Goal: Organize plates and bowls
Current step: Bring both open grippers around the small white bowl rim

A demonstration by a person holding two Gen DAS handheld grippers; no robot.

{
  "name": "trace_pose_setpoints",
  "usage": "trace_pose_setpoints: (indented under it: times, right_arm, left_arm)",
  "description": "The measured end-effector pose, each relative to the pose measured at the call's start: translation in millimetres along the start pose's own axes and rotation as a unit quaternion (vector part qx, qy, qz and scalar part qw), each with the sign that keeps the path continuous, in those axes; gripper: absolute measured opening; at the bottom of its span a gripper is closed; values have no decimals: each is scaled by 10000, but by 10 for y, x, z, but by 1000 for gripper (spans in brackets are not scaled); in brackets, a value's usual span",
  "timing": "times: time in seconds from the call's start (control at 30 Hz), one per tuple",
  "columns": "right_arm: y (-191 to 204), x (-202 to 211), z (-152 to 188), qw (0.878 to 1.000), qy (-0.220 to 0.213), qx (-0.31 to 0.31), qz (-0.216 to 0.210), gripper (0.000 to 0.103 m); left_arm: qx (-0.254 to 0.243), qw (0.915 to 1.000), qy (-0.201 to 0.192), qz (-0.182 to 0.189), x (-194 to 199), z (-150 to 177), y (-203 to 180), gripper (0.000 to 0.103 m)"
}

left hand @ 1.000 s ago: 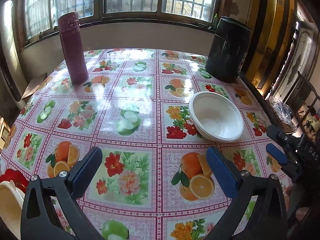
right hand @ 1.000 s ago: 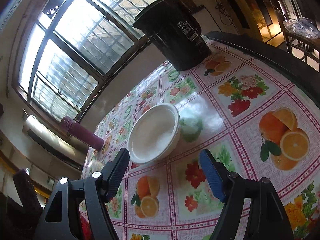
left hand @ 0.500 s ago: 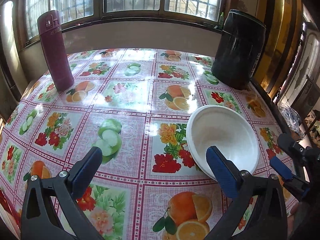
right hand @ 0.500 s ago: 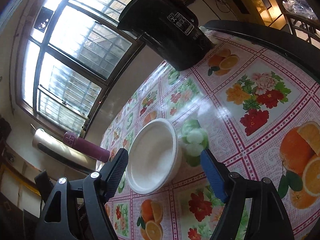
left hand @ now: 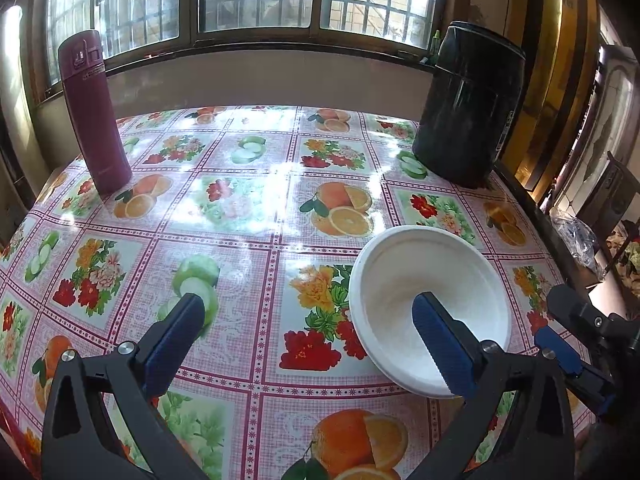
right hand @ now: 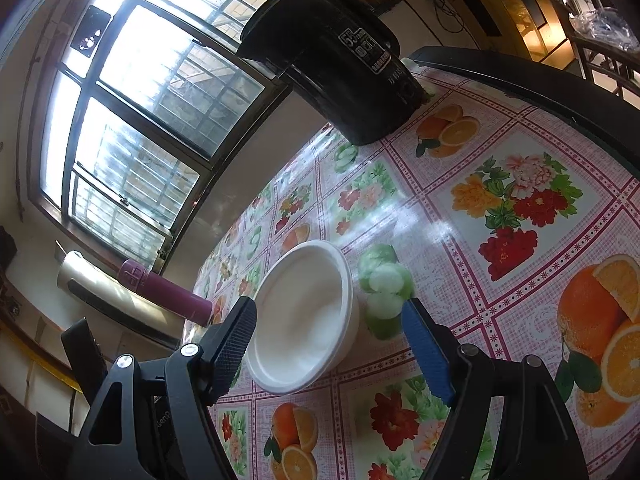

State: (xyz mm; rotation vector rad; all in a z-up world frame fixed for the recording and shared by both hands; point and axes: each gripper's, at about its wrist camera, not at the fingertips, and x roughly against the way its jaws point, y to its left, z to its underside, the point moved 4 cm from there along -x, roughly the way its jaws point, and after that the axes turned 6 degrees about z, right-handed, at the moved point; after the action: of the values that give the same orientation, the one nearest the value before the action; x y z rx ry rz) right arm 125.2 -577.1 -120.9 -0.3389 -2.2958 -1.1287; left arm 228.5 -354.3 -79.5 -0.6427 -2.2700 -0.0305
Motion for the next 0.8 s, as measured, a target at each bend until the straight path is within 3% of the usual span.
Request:
trace_pose_setpoints:
  times: [0.47,0.8]
  right_arm:
    - [169,-149,-131,9986,-238,353,318,77]
    - [134,-250,-125,9974,-161,494,495,68]
  left_arm:
    - [61,9998,114,165,-162,-12,-21,103]
    - [133,9986,292,426,-274,-5,-20,103]
